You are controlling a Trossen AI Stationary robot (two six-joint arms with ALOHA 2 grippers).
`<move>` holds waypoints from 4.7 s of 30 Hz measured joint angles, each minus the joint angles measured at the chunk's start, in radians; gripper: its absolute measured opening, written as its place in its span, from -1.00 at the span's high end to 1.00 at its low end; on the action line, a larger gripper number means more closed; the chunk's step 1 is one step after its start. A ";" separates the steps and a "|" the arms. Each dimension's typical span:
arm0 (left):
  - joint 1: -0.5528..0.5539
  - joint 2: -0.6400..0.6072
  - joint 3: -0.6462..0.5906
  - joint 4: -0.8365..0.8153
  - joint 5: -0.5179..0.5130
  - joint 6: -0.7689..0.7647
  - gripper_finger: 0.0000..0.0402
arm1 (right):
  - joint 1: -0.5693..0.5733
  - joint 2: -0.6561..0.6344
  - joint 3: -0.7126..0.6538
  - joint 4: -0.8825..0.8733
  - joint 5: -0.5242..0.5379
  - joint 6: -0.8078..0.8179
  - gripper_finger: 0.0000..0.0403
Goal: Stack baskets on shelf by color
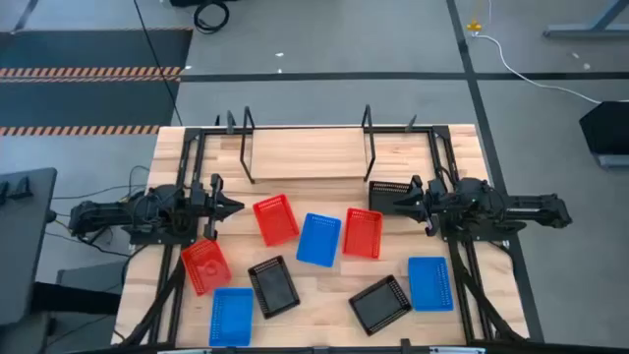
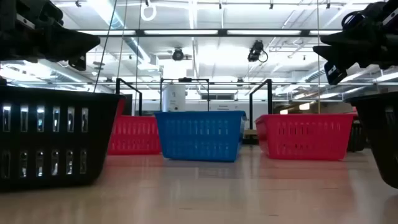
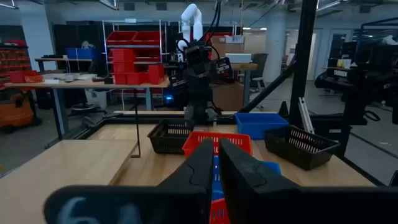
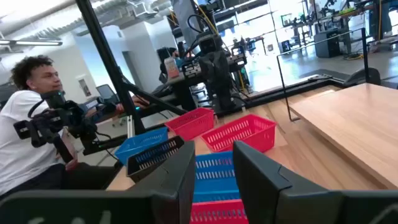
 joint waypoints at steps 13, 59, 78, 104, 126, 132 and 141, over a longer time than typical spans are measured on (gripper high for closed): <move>0.000 0.000 0.000 0.000 0.000 0.000 0.87 | 0.000 0.000 0.000 0.000 0.000 0.000 0.43; 0.000 0.000 0.000 0.000 0.000 0.000 0.85 | 0.000 0.000 0.000 0.000 0.000 0.000 0.43; 0.000 0.000 0.000 0.000 0.000 0.000 0.84 | 0.000 0.000 0.000 0.000 0.000 0.000 0.43; 0.000 0.000 0.000 0.003 0.000 0.000 0.87 | 0.000 0.000 0.000 0.000 0.000 0.000 0.43; 0.001 0.000 0.000 0.092 -0.098 0.002 0.80 | 0.000 0.000 0.000 0.000 0.000 -0.068 0.43; 0.001 0.000 0.000 0.104 -0.101 -0.022 0.80 | -0.001 0.000 0.000 0.002 0.006 -0.259 0.43; 0.000 0.000 0.000 0.069 -0.101 -0.088 0.80 | -0.001 0.000 0.000 0.003 0.007 -0.191 0.43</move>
